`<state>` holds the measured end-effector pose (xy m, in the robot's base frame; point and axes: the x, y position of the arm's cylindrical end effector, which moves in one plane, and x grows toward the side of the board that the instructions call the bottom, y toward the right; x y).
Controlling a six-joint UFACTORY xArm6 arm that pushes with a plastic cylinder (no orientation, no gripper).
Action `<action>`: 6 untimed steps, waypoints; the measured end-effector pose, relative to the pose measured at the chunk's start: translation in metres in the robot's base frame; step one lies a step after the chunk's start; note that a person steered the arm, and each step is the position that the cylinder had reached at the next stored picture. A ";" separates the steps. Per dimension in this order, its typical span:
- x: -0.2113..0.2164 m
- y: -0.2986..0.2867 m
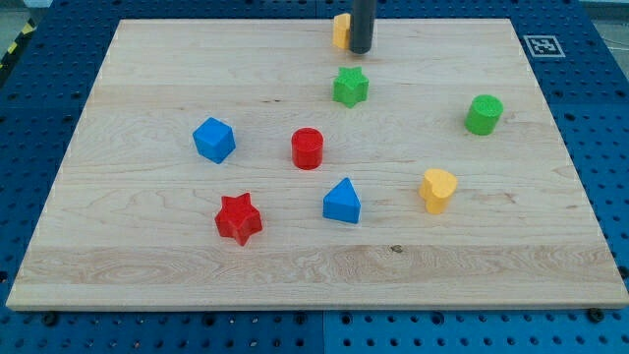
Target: Push the yellow hexagon towards left
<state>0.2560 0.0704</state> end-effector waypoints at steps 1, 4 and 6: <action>0.000 0.026; -0.049 0.023; -0.036 0.016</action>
<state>0.2196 0.0868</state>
